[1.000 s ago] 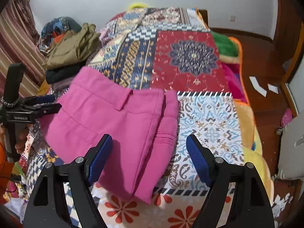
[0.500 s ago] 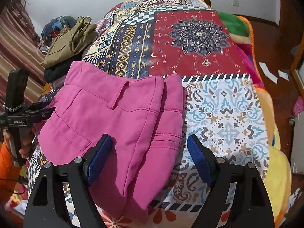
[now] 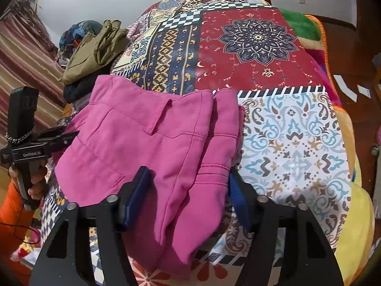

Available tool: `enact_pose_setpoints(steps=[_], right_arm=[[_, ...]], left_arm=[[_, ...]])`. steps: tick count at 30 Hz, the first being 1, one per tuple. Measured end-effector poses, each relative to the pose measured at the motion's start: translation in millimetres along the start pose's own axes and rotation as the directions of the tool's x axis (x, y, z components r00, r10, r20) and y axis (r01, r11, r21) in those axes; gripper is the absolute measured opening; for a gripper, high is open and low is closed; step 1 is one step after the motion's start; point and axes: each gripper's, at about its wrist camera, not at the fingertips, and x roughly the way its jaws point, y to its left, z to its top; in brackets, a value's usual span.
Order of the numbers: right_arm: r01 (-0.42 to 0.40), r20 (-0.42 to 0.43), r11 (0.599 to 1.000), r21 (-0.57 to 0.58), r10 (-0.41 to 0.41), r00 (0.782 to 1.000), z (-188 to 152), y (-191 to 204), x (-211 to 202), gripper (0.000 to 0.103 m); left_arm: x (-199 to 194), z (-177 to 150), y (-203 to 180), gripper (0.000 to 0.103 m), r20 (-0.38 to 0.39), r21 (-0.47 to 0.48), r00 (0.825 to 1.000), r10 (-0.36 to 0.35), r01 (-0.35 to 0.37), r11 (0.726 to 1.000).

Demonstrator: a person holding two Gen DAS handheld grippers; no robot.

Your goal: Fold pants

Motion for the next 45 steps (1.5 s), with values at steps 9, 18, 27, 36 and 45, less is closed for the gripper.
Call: enact_pose_setpoints(steps=[9, 18, 27, 36, 45], right_arm=[[0.05, 0.049, 0.997, -0.064, -0.047, 0.998, 0.5, 18.6, -7.6, 0.03], [0.022, 0.101, 0.998, -0.051, -0.017, 0.995, 7.1, 28.4, -33.9, 0.018], [0.031, 0.187, 0.992, -0.12, -0.008, 0.982, 11.5, 65.4, -69.6, 0.017], [0.038, 0.271, 0.978, -0.207, 0.02, 0.962, 32.5, 107.4, -87.2, 0.017], [0.03, 0.325, 0.949, -0.313, 0.077, 0.943, 69.7, 156.7, -87.9, 0.017]], left_arm=[[-8.8, -3.6, -17.8, 0.026, 0.026, 0.045, 0.998, 0.058, -0.059, 0.997], [-54.9, -15.4, -29.5, 0.017, 0.138, 0.046, 0.989, 0.052, -0.059, 0.997], [-100.8, -24.7, -34.6, 0.017, 0.211, 0.021, 0.976, 0.063, -0.069, 0.997], [-162.3, -19.7, -30.6, 0.017, 0.324, 0.007, 0.939, 0.115, -0.123, 0.992], [-211.4, -10.0, -4.8, 0.017, 0.409, -0.063, 0.889, 0.203, -0.194, 0.979]])
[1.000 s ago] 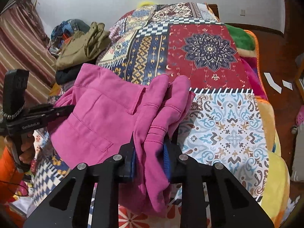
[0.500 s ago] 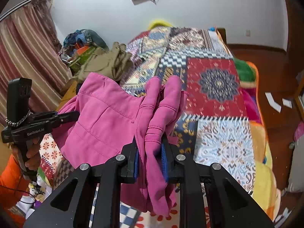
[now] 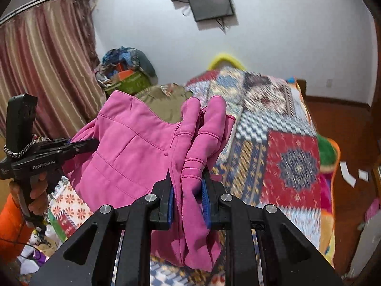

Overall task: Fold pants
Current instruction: 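Lift the pink pants with both grippers and carry them onto the clothes stack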

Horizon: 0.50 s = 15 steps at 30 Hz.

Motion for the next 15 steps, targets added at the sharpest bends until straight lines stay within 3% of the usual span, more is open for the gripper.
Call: enact_pose_setpoints(steps=[15], right_arm=[[-0.068, 0.066, 0.991, -0.113, 0.075, 0.995, 77.2, 41.0, 67.8, 0.017]], left_arm=[[-12.8, 54.1, 82.5, 0.017, 0.117, -0.092, 0.985, 0.128, -0.118, 0.989]])
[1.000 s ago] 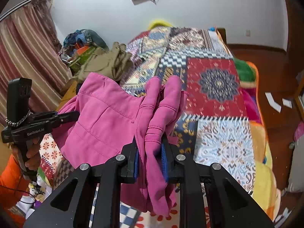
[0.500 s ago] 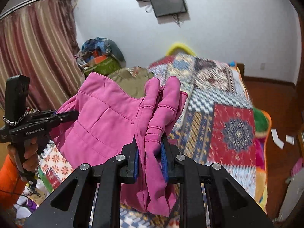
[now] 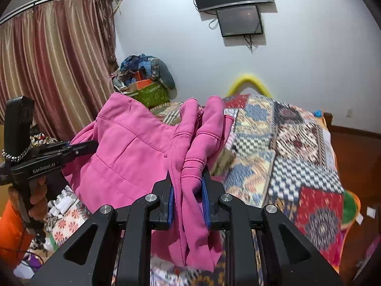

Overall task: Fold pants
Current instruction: 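Lift the pink pants with both grippers and carry them onto the clothes stack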

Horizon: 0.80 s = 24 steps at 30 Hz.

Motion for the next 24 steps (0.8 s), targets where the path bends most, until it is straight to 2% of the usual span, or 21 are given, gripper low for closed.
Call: enact_pose_setpoints(steps=[6, 14, 21, 24], right_arm=[[-0.013, 0.017, 1.0, -0.012, 0.013, 1.0, 24.2, -9.8, 39.6, 0.017], [-0.005, -0.002, 1.0, -0.018, 0.005, 1.0, 34.9, -13.5, 97.3, 0.017], [-0.003, -0.009, 1.0, 0.02, 0.003, 1.0, 37.0, -25.1, 140.6, 0.017], [-0.003, -0.022, 0.999, 0.045, 0.004, 1.0, 32.8, -33.5, 157.9, 0.017]], left_arm=[[29.1, 20.0, 31.2, 0.017, 0.009, -0.004, 0.999, 0.038, -0.038, 0.999], [87.7, 36.9, 68.7, 0.017, -0.005, 0.016, 0.996, 0.084, -0.084, 0.996], [141.1, 50.8, 105.9, 0.017, -0.029, -0.019, 0.998, 0.061, -0.062, 0.998], [163.0, 52.1, 121.0, 0.017, -0.046, -0.066, 0.998, 0.034, -0.037, 0.997]])
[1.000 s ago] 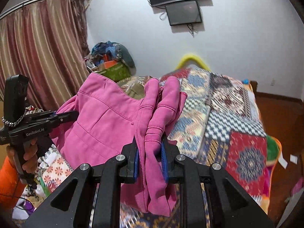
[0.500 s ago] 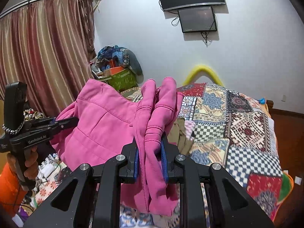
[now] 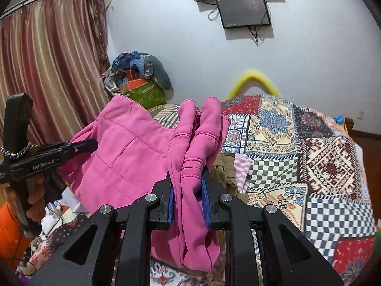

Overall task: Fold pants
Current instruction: 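Lift the pink pants with both grippers and carry them onto the clothes stack, then lower the pink pants onto the stack and open both grippers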

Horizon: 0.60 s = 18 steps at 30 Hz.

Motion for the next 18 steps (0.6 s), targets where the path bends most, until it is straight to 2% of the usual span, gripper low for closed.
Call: enact_pose_setpoints(steps=[4, 10, 14, 18], right_arm=[[0.009, -0.051, 1.0, -0.002, -0.009, 0.999, -7.3, -7.6, 23.0, 0.017], [0.053, -0.083, 0.997, -0.056, -0.058, 0.995, -19.3, -7.0, 43.4, 0.018], [0.068, -0.108, 0.996, -0.055, -0.073, 0.991, -24.7, -12.1, 52.0, 0.024], [0.086, -0.12, 0.994, -0.069, -0.093, 0.988, -26.5, -15.2, 54.5, 0.027]], left_arm=[[33.1, -7.9, 19.4, 0.017, -0.052, -0.073, 0.999, -0.012, 0.008, 0.997], [59.2, -23.6, 25.7, 0.022, -0.078, -0.065, 0.997, 0.024, -0.03, 0.997], [70.6, -29.8, 31.1, 0.038, -0.114, -0.08, 0.993, 0.04, -0.049, 0.996], [73.8, -30.5, 37.7, 0.056, -0.111, -0.084, 0.992, 0.065, -0.075, 0.994]])
